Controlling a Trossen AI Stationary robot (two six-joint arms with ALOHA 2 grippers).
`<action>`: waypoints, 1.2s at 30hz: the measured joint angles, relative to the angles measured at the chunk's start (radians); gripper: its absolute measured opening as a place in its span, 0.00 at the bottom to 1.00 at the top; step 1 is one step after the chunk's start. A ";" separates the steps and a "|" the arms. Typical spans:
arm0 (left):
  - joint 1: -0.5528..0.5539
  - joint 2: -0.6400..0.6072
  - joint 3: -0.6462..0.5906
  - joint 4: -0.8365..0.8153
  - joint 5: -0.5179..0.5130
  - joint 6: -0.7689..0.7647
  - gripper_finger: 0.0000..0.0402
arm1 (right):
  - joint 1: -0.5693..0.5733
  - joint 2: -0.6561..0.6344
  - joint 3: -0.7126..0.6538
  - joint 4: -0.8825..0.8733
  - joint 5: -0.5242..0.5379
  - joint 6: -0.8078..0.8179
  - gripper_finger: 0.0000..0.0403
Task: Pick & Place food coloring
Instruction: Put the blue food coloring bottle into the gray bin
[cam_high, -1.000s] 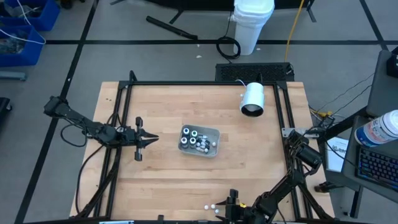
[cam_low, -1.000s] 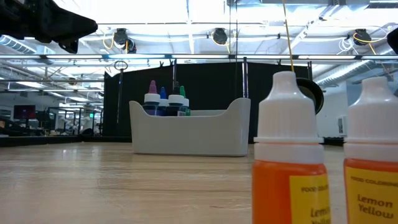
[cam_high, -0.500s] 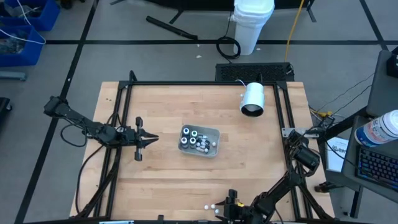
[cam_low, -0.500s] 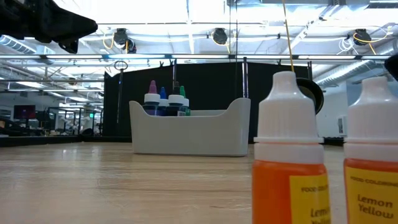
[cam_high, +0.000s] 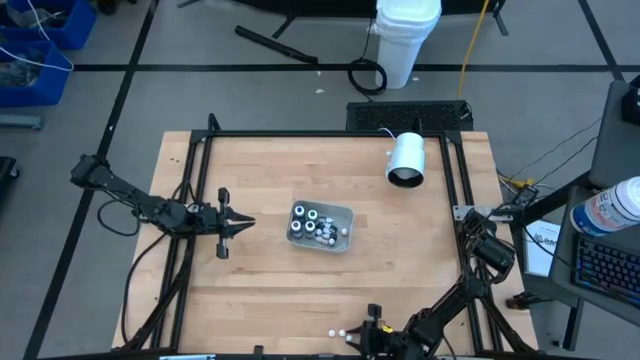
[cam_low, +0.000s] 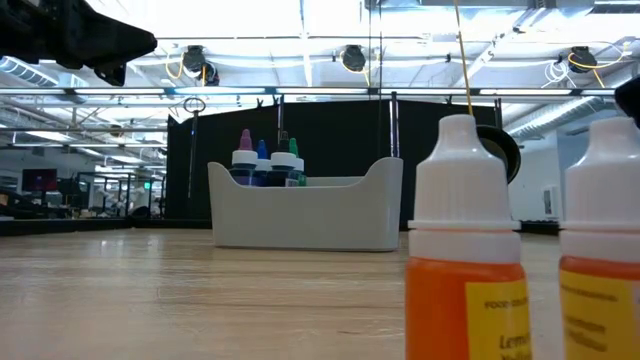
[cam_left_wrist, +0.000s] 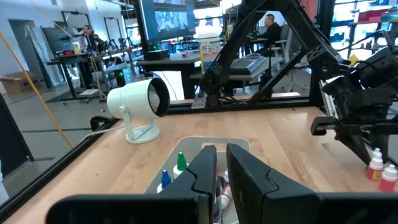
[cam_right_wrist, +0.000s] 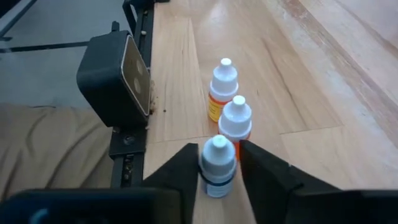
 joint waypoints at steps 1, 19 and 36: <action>0.000 0.000 0.000 0.000 0.000 0.000 0.12 | 0.000 0.000 0.000 0.000 -0.004 0.000 0.23; 0.000 0.000 0.000 -0.011 0.000 0.008 0.12 | 0.009 -0.178 0.000 -0.198 0.026 -0.165 0.16; 0.000 0.000 0.000 -0.016 -0.001 0.029 0.12 | -0.232 -0.388 0.000 -0.378 0.132 -0.463 0.16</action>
